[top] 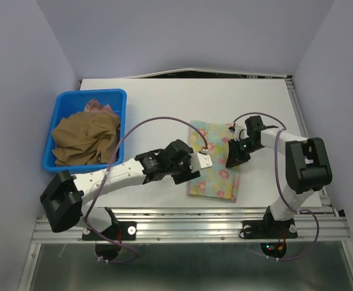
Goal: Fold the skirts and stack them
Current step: Fold the skirt
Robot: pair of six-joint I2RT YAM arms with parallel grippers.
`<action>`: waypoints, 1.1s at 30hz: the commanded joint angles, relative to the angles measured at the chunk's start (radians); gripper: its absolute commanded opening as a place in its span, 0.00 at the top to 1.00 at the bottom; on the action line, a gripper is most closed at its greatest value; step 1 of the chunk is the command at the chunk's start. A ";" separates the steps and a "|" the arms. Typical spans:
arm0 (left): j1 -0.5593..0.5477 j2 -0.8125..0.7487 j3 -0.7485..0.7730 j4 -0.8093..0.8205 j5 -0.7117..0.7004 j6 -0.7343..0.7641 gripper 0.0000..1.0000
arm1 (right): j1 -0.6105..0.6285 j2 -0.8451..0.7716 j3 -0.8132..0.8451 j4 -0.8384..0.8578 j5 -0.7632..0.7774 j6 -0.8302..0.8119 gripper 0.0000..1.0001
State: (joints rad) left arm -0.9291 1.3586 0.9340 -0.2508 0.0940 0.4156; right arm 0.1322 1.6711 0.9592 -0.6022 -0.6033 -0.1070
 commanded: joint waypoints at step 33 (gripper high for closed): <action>-0.451 0.340 0.032 0.137 -0.347 0.134 0.34 | -0.014 0.130 0.098 -0.047 0.215 -0.008 0.74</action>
State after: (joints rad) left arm -1.3617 1.7538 0.9749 -0.0547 -0.2939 0.5747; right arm 0.1242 1.7752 1.0386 -0.6559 -0.4923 -0.0753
